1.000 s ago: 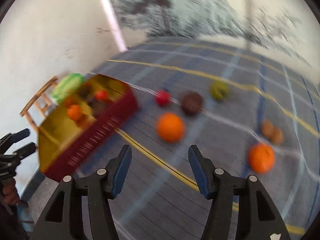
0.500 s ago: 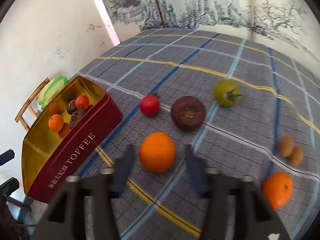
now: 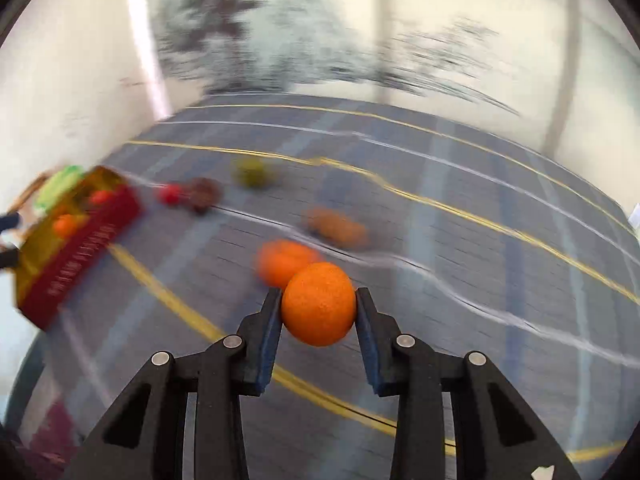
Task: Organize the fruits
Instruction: 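Grasp an orange with the right gripper while the left gripper grasps a mangosteen, then carry the mangosteen with the left gripper into the tin and release it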
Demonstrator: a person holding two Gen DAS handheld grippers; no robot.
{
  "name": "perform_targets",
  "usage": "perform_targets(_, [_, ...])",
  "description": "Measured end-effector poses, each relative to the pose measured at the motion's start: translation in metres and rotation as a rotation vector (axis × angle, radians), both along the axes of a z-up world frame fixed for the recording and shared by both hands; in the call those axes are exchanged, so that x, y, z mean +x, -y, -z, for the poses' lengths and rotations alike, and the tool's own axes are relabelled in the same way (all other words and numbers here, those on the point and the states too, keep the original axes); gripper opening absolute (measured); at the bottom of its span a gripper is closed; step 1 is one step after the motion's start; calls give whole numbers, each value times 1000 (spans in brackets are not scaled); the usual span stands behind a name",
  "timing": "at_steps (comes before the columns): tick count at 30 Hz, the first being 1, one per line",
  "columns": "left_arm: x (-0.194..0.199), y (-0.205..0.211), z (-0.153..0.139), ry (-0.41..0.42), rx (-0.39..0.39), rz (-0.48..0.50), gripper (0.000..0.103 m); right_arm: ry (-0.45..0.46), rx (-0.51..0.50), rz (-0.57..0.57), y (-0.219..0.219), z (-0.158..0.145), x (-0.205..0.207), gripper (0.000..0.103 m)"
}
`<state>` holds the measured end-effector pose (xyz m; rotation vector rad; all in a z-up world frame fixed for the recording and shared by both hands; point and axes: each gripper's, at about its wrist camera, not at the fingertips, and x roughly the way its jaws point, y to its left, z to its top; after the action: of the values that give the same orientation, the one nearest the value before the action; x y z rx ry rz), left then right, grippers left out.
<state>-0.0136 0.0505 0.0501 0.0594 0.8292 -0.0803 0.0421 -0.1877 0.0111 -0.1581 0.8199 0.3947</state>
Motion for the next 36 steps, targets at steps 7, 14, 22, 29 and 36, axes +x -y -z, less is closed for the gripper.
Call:
perform_targets(7, [70, 23, -1, -41, 17, 135, 84, -40, 41, 182, 71, 20, 12, 33])
perform_targets(14, [136, 45, 22, -132, 53, 271, 83, -79, 111, 175, 86, 25, 19, 33])
perform_targets(22, [186, 55, 60, -252, 93, 297, 69, -98, 145, 169, 89, 29, 20, 34])
perform_targets(29, [211, 58, 89, -346, 109, 283, 53, -102, 159, 168, 91, 29, 20, 34])
perform_targets(36, [195, 68, 78, -333, 77, 257, 36, -103, 161, 169, 92, 29, 20, 34])
